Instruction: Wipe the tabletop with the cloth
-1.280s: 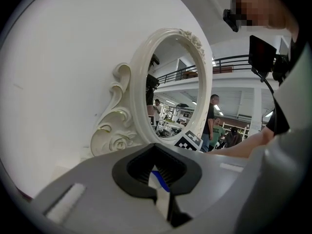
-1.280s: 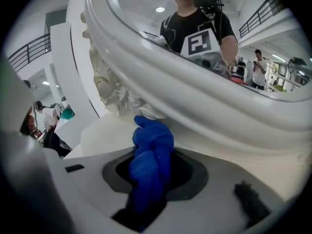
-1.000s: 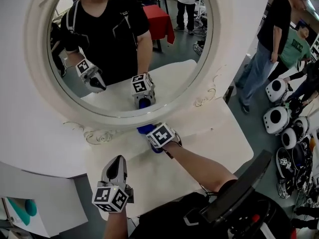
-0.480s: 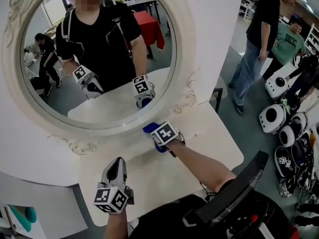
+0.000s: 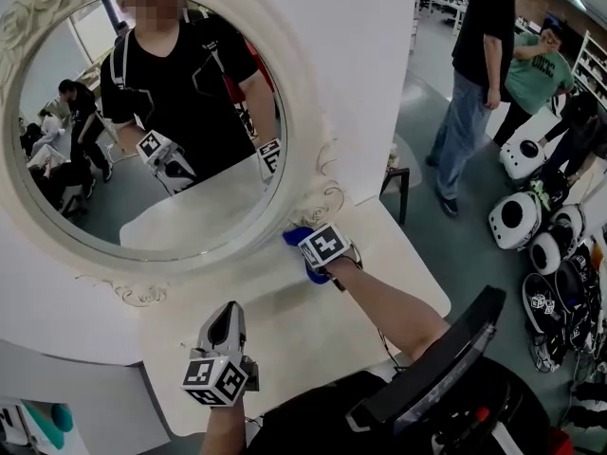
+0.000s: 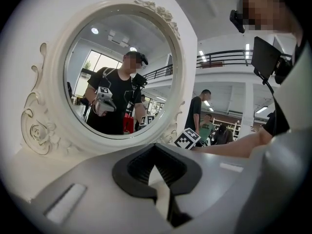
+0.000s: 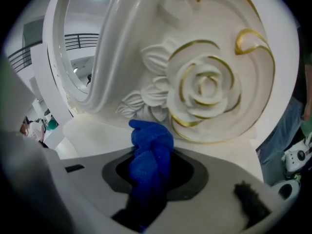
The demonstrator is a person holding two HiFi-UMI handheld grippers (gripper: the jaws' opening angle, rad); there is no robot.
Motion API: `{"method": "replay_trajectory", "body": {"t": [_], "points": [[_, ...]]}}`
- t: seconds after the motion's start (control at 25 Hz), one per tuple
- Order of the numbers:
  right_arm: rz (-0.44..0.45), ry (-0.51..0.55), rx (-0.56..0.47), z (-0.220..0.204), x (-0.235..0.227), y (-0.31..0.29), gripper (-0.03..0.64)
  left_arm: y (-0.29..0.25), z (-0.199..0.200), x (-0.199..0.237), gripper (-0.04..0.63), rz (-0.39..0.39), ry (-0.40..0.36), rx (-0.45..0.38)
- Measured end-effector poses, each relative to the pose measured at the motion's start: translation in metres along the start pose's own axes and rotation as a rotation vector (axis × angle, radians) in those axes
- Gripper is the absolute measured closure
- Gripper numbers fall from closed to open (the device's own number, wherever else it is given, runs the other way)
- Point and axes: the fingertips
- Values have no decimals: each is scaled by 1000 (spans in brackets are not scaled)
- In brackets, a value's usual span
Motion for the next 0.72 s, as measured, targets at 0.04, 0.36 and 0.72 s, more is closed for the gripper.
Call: {"method": "replay_trajectory", "body": {"t": [0.04,0.36,0.72], "points": [[-5,-3,-1,-2,-6,1,485,-2,-2,-2,587,-1,0,3],[-41,-35,8,-22,-57,20,485,-15,-8,-25,588,-4,-7,11],[-86,-60,22,-41,-105,37,485,-16,-13,-38,587,10,-12,9]]}}
Point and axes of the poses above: the fingertips, and each gripper's own axes: y backward along the fingers, x to its left, z out of its top, and after that the axes turned 12 degrees about y, right-handed
